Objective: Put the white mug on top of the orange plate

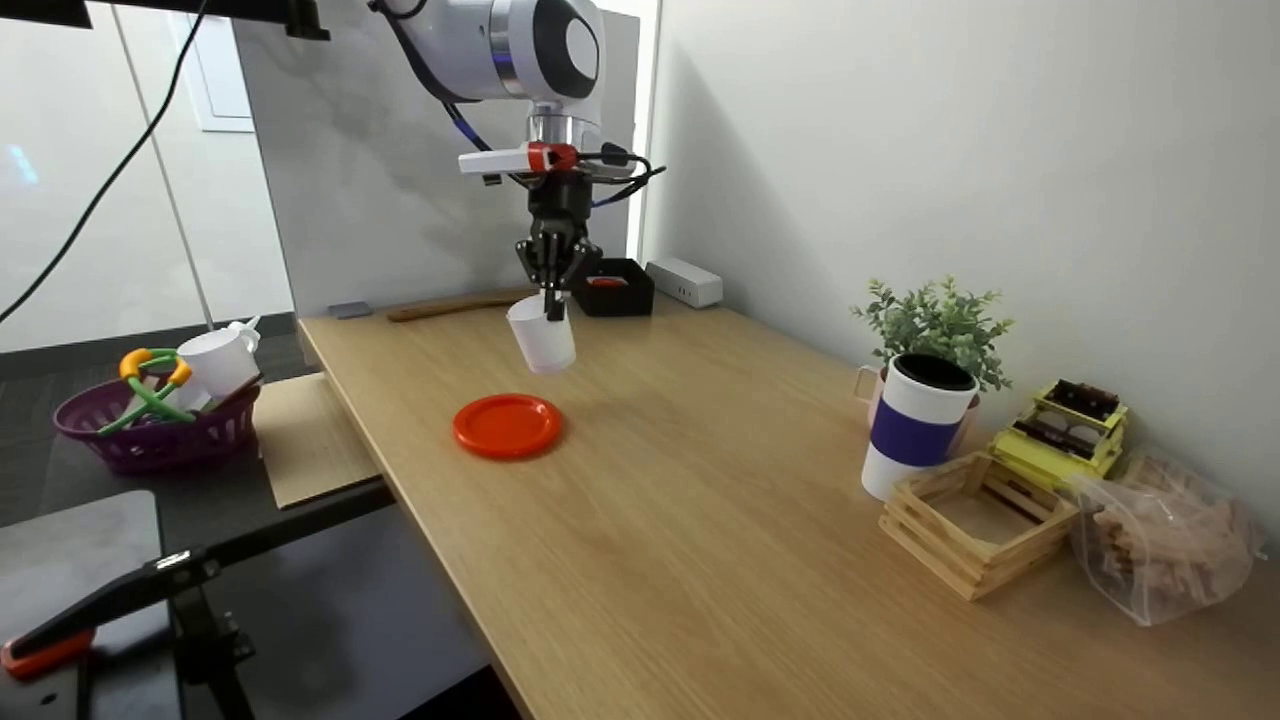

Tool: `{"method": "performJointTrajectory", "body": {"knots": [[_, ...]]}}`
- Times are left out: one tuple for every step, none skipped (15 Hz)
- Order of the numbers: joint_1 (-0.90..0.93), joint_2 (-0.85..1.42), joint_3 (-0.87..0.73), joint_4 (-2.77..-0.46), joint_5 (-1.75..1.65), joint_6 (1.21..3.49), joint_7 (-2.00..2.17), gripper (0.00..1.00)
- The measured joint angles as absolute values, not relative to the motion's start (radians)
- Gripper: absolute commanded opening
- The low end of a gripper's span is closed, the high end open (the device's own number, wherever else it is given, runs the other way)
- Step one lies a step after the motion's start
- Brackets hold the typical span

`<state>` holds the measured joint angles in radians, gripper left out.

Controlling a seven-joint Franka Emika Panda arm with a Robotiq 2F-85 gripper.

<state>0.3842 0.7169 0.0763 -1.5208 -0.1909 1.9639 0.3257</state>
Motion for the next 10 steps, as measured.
{"method": "performJointTrajectory", "body": {"knots": [[0.373,0.708,0.087,-1.533,-0.173,1.95,0.29,0.0],[0.364,0.704,0.095,-1.541,-0.155,1.936,0.264,0.0],[0.356,0.703,0.103,-1.548,-0.138,1.92,0.243,0.0],[0.35,0.703,0.107,-1.557,-0.12,1.906,0.229,0.0],[0.344,0.704,0.11,-1.567,-0.102,1.896,0.219,0.0],[0.339,0.705,0.112,-1.578,-0.086,1.89,0.216,0.01],[0.337,0.708,0.112,-1.58,-0.086,1.891,0.217,0.01],[0.338,0.711,0.112,-1.578,-0.086,1.891,0.217,0.01],[0.339,0.712,0.112,-1.576,-0.086,1.891,0.217,0.01],[0.34,0.712,0.112,-1.575,-0.086,1.891,0.217,0.01]]}}
